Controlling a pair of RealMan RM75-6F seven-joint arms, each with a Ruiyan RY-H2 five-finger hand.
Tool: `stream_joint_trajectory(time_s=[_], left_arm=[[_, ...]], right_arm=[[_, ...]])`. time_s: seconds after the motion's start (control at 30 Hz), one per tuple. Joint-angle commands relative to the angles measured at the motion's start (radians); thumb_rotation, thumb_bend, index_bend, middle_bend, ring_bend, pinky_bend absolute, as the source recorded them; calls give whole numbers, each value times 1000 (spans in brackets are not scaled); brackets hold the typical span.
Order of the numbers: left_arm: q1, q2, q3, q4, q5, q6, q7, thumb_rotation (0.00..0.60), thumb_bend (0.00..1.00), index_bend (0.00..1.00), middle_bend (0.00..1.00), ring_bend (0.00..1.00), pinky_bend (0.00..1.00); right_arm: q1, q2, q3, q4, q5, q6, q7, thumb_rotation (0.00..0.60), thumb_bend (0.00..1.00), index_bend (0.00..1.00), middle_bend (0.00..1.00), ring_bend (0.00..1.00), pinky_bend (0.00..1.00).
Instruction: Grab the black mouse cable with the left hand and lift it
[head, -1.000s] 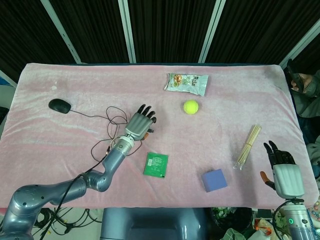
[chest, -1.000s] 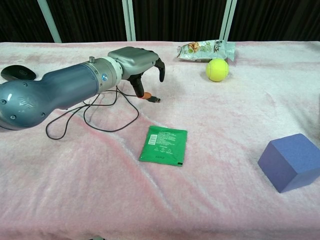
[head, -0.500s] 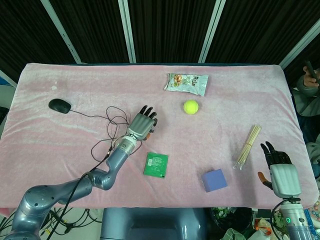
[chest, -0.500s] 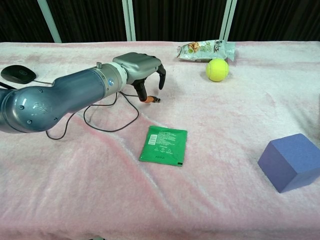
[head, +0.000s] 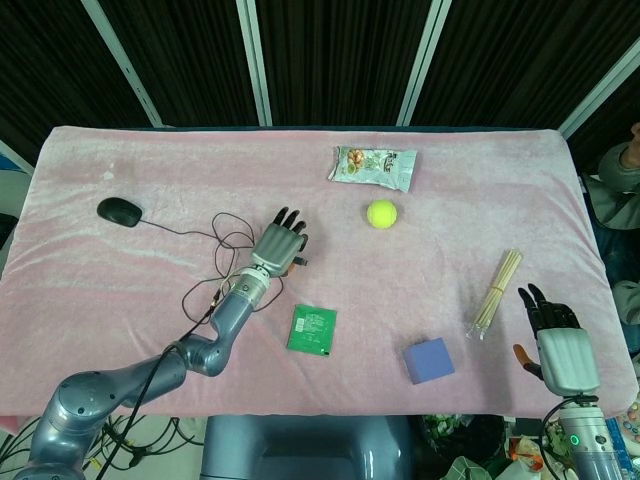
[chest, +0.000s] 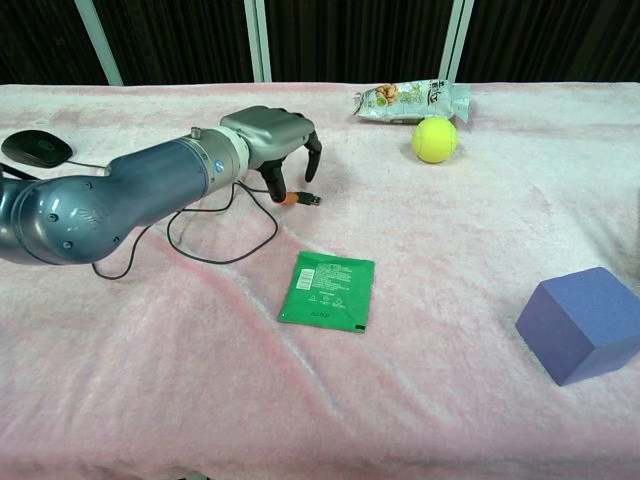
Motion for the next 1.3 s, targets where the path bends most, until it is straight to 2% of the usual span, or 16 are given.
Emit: stream_joint_trajectory(time_s=[0.03,0.67,1.3], left_arm=[[-3,-9,4,18,1,-8,-7,600,309,463,201,0,0],[-28,-65,10,110,27,-25,-51,600,310,505,217,0,0],[-27,-66,1,118,27,-14,-45,600,378,548,246,0,0]], right_arm=[[0,0,1,0,1,-2,-1,600,184,0,61,232,207],[-6,5,12,0,-7,1,6,600,183,0,60,232,207],[-8,7,16,1,-15,-6,15,600,184,0,60,232,207]])
